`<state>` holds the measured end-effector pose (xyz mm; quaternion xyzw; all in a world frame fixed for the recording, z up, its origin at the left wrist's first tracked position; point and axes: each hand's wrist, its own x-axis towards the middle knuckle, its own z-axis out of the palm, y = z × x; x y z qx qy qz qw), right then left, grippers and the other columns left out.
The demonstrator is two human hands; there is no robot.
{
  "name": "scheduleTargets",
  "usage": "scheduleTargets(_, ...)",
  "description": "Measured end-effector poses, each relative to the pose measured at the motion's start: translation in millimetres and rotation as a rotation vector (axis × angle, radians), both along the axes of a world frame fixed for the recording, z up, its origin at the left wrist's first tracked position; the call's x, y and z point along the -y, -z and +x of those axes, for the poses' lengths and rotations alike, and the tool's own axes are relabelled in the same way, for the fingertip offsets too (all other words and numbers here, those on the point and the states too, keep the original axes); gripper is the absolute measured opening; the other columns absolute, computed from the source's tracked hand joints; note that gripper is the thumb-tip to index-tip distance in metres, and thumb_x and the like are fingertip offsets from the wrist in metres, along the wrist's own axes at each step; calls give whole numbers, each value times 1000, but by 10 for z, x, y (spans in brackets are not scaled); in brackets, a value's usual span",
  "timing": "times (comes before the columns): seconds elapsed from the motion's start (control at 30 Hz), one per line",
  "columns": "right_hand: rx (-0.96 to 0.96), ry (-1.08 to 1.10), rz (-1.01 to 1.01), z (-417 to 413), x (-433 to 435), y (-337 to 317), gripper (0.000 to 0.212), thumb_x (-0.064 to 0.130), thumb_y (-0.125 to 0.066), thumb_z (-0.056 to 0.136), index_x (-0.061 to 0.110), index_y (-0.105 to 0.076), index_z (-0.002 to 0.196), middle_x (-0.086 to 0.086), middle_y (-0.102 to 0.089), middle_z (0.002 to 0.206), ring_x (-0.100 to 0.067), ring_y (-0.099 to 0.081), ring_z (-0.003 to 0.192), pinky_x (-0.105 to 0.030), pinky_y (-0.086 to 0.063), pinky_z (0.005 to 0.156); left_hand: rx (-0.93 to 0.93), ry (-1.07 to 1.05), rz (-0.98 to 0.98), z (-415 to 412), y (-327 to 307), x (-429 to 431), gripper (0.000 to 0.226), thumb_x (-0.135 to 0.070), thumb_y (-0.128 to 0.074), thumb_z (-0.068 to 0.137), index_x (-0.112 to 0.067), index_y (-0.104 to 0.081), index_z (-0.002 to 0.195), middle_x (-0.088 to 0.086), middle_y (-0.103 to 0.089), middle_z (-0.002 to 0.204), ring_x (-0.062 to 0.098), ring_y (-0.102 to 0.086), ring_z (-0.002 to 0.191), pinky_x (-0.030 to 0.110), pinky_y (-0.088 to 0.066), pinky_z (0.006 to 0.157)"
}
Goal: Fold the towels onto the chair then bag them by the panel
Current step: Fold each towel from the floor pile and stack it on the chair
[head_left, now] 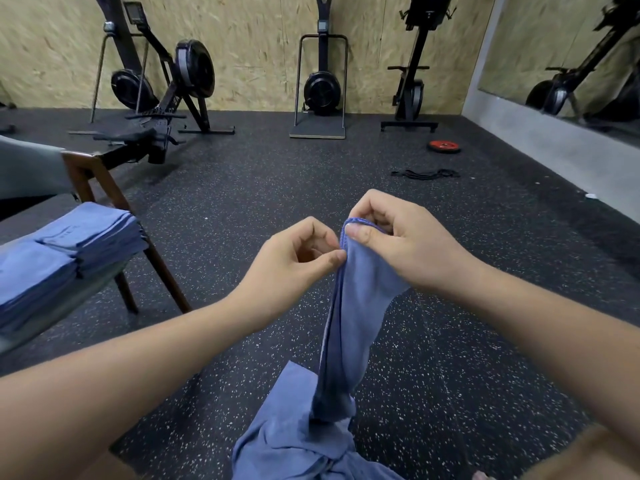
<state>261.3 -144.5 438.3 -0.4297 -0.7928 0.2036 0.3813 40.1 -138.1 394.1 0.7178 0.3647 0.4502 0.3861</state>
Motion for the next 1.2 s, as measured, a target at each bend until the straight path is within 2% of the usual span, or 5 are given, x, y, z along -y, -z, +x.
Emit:
scheduleTargets(0.37, 3, 29, 16, 12, 55, -78, 8, 27, -66, 105, 25, -66, 98, 3, -72, 90, -18, -66, 90, -45, -53, 88, -1, -50, 101, 139, 36, 41, 25, -5, -83, 92, -22, -69, 104, -2, -78, 95, 16, -75, 80, 39, -60, 78)
scheduleTargets(0.57, -23, 13, 10, 4, 80, -97, 8, 24, -67, 105, 22, -67, 97, -1, -71, 89, -23, -67, 90, -45, -53, 87, 11, 33, 6, 164, 159, -21, 15, -14, -82, 94, -18, -72, 104, 13, -77, 93, 21, -68, 82, 57, -58, 81)
scheduleTargets(0.73, -28, 18, 28, 42, 68, -103, 8, 23, -67, 105, 22, -67, 97, 2, -70, 88, -17, -65, 88, -36, -51, 85, -109, 93, 13, 147, 233, -61, 7, -22, -79, 98, -19, -76, 92, -5, -78, 88, 12, -64, 79, 40, -56, 79)
scheduleTargets(1.03, -35, 80, 76, 231, 22, -85, 9, 22, -68, 105, 23, -67, 97, 2, -68, 85, -18, -61, 83, -32, -47, 80, -168, 127, -15, -2, 335, -197, 20, -33, -87, 90, -16, -75, 91, 17, -71, 84, 13, -53, 76, 46, -48, 69)
scheduleTargets(1.2, -113, 160, 109, 401, -42, -136, 8, 22, -69, 106, 19, -67, 98, 11, -58, 77, -3, -49, 73, -21, -39, 72, -315, 191, 2, -112, 309, -206, 16, -36, -85, 92, -24, -78, 85, -11, -66, 75, 8, -52, 67, 29, -41, 63)
